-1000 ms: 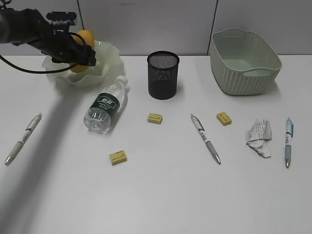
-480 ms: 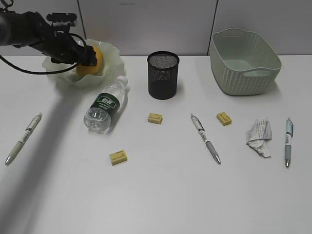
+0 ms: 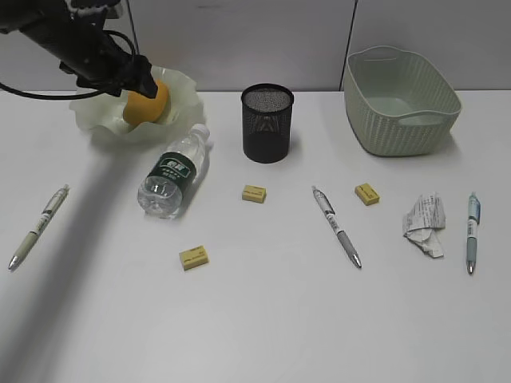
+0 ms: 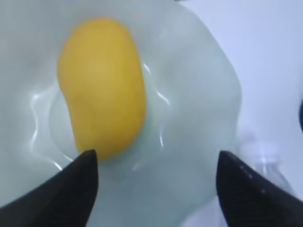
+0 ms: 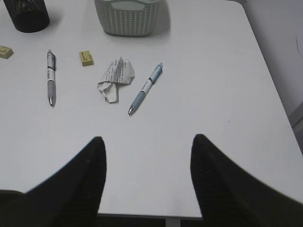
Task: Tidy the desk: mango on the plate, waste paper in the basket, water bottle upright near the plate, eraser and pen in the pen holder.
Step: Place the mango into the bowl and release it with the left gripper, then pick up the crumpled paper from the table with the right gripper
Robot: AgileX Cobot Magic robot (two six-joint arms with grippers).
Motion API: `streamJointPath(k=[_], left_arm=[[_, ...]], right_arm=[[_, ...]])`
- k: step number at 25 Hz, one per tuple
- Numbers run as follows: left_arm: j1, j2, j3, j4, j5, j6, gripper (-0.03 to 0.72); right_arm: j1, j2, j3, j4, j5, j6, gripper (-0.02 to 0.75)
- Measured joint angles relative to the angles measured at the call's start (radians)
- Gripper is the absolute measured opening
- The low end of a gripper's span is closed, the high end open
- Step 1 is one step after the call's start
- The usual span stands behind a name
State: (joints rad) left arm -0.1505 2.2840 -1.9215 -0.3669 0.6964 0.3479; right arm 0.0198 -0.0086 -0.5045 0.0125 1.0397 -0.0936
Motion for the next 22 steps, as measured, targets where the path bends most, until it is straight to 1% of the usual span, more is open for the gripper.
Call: streamJointPath(k=[5, 7, 9, 12, 15, 18, 22], left_arm=[[0.000, -0.061, -0.003, 0.000, 0.295, -0.004, 0.580], [0.000, -0.082, -0.003, 0.001, 0.411, -0.024, 0.580], [-0.001, -0.107, -0.003, 0.002, 0.483, -0.056, 0.578], [-0.001, -0.150, 0.000, 0.018, 0.512, -0.119, 0.578], [-0.001, -0.223, 0.049, 0.033, 0.512, -0.167, 0.576], [-0.001, -0.312, 0.136, 0.037, 0.514, -0.176, 0.575], [-0.001, -0.438, 0.305, 0.039, 0.515, -0.178, 0.562]], right_arm=[[0.000, 0.000, 0.000, 0.000, 0.000, 0.000, 0.458], [0.000, 0.000, 0.000, 0.000, 0.001, 0.000, 0.458], [0.000, 0.000, 0.000, 0.000, 0.001, 0.000, 0.458], [0.000, 0.000, 0.000, 0.000, 0.001, 0.000, 0.458], [0.000, 0.000, 0.000, 0.000, 0.001, 0.000, 0.458], [0.000, 0.000, 0.000, 0.000, 0.001, 0.000, 0.458], [0.000, 0.000, 0.000, 0.000, 0.001, 0.000, 0.458]])
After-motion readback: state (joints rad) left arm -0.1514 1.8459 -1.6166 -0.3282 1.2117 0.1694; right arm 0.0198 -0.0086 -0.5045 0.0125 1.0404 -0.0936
